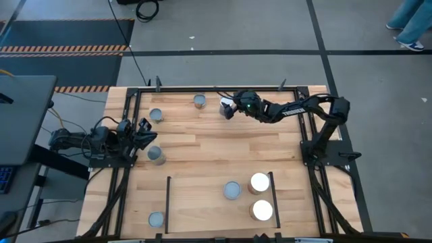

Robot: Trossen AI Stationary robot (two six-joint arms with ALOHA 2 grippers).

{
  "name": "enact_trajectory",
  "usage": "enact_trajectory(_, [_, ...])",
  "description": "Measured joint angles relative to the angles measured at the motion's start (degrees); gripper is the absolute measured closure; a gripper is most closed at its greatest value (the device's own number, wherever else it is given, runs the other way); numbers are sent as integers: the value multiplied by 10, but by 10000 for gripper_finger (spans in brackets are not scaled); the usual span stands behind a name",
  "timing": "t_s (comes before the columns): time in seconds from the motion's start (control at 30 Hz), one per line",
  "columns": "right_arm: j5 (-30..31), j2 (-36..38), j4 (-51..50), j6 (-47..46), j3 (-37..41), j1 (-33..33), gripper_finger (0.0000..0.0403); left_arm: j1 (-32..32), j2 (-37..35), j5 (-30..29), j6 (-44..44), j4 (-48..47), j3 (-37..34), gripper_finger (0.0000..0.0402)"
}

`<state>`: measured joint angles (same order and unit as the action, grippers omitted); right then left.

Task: Pick and place cans onto a shelf
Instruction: Put the top large canned peaches on the shelf

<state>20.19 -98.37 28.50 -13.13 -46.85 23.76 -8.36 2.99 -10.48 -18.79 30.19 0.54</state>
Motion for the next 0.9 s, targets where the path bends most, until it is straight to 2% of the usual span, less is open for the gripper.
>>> enact_trajectory(0.63, [-13, -103, 97, 1, 0, 0, 9, 0, 0, 0, 0, 0, 0, 363])
enact_trajectory(0.73, [-12, -114, 104, 1, 0, 0, 30, 0, 0, 0, 0, 0, 0, 363])
enact_trajectory(0.9, [-8, -104, 103, -7, 0, -1, 93, 0, 0, 0, 0, 0, 0, 363])
